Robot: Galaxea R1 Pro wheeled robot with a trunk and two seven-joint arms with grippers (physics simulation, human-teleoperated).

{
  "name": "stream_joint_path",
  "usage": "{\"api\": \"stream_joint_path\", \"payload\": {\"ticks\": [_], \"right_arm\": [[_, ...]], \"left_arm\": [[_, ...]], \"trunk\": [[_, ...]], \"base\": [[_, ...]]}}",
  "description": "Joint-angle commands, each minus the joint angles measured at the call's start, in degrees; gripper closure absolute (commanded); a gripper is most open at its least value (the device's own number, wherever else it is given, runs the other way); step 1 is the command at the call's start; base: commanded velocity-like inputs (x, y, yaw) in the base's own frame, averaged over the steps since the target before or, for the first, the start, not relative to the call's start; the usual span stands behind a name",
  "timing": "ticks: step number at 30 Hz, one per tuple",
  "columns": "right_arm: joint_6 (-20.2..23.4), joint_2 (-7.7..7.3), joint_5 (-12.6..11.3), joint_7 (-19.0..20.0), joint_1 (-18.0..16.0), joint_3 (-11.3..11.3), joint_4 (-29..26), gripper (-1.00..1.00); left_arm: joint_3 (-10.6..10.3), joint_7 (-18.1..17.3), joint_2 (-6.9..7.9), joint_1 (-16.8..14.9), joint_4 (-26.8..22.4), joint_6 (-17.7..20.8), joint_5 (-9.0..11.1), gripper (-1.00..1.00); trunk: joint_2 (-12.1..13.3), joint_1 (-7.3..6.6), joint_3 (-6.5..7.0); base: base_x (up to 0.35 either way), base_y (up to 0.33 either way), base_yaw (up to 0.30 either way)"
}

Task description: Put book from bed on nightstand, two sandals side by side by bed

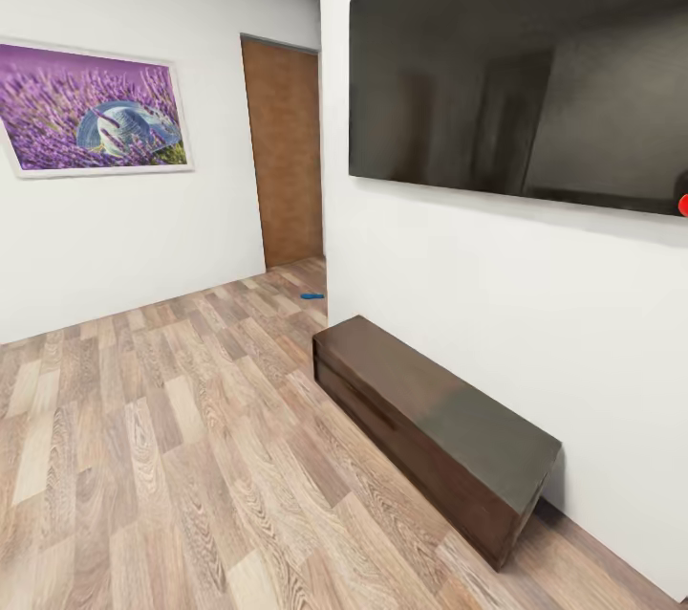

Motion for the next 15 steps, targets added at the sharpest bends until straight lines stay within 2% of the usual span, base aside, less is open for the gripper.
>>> {"api": "stream_joint_path", "payload": {"ticks": [1,15], "right_arm": [[0.0,-0.09,0.08,-0.09,-0.34,-0.18,-0.09,-1.0],[0.0,-0.09,0.1,-0.09,-0.36,-0.22,-0.09,-1.0]], "left_arm": [[-0.09,-0.09,-0.33,-0.08,-0.33,0.33,-0.18,-1.0],[-0.11,-0.07,-0.33,-0.09,-2.44,0.44,-0.18,-1.0]], "trunk": [[-0.02,0.0,-0.03],[-0.02,0.0,-0.03]], "base": [[0.0,0.0,0.0],[0.0,0.0,0.0]]}}
